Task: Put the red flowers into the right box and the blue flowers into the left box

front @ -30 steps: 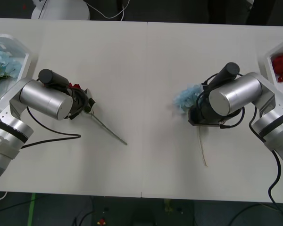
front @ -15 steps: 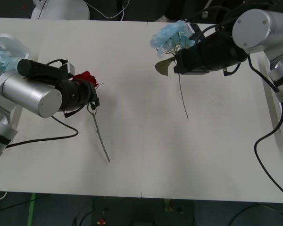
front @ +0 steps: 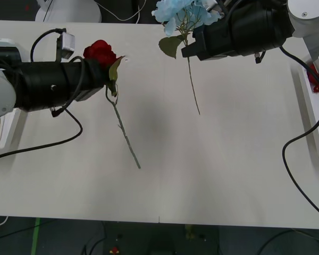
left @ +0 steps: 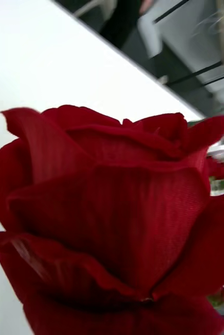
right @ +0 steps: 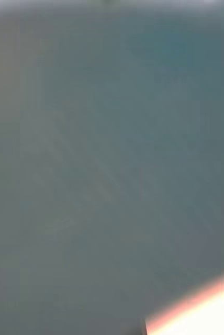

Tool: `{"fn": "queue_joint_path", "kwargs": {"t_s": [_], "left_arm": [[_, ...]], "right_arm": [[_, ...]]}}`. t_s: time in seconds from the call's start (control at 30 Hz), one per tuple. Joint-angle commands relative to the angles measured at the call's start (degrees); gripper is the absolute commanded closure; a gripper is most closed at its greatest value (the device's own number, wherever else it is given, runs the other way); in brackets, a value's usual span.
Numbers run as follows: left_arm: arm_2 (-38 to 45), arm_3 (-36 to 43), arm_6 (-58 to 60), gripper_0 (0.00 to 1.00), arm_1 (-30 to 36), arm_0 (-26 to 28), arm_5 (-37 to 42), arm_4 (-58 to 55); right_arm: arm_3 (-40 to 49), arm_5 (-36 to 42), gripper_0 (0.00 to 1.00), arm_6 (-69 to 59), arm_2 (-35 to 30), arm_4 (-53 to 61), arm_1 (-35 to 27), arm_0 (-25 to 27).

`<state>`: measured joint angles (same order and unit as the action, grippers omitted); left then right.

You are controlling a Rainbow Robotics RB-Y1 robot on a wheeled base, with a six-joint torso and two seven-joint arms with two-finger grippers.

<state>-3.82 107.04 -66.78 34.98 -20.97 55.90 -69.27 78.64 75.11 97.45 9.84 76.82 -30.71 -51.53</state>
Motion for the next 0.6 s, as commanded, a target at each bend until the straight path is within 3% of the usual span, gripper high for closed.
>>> {"fn": "queue_joint_path", "kwargs": {"t_s": [0.03,0.2,0.4,0.6], "left_arm": [[6.5,3.4,-11.0,1.0,-1.4,3.0,-1.4,-9.3],[7.7,4.8,-13.3,1.0,-3.4,3.0,-2.1,-13.5],[5.5,6.6,-14.5,1.0,-4.6,3.0,-3.6,-17.9],[0.0,9.5,-15.0,1.0,-4.6,3.0,-13.6,-17.6]], "right_arm": [[0.8,-0.1,1.0,1.2,-1.1,1.3,-0.2,-2.4],[-0.9,2.5,1.0,0.2,-1.0,1.2,-1.0,-2.4],[-8.8,8.0,1.0,-0.7,1.4,1.3,-3.8,-2.4],[-18.1,7.8,1.0,-3.9,4.5,0.9,-4.5,-2.4]]}}
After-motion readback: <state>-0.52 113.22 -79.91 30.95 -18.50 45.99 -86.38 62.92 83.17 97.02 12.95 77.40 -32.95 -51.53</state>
